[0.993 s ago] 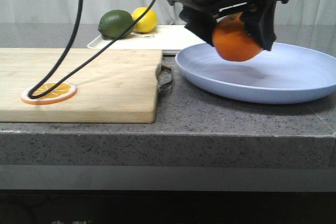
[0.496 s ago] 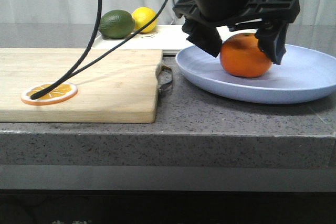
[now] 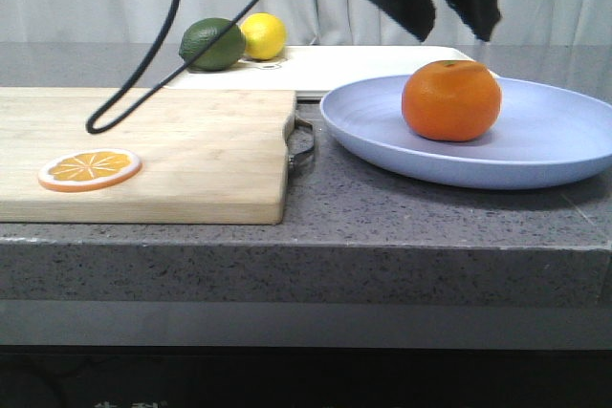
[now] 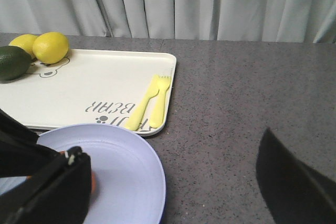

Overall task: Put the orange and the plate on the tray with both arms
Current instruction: 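Lower the orange onto the plate, open the left gripper and withdraw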

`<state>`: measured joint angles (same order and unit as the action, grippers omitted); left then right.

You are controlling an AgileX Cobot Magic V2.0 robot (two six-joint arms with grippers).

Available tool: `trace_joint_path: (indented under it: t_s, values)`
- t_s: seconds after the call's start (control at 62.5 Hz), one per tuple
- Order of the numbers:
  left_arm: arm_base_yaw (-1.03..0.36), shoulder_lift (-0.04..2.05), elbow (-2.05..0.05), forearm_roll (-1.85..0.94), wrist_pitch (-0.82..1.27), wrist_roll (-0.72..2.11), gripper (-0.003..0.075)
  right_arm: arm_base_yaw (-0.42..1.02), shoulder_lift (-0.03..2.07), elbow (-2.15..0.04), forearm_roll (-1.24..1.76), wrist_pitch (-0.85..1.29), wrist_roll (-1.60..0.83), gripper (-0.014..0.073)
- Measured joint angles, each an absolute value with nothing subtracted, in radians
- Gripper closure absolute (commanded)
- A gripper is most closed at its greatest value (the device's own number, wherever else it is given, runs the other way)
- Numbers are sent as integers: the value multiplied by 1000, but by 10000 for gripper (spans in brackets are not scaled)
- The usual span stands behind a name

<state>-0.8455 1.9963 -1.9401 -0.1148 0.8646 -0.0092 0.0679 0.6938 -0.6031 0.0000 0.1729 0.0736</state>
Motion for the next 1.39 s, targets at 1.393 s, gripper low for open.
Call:
trace_joint_path:
  t_s: [1.393]
  values:
    - [-271,1442,-1350,45,1049,-53,738,68,699,-603,0,189,74,-49]
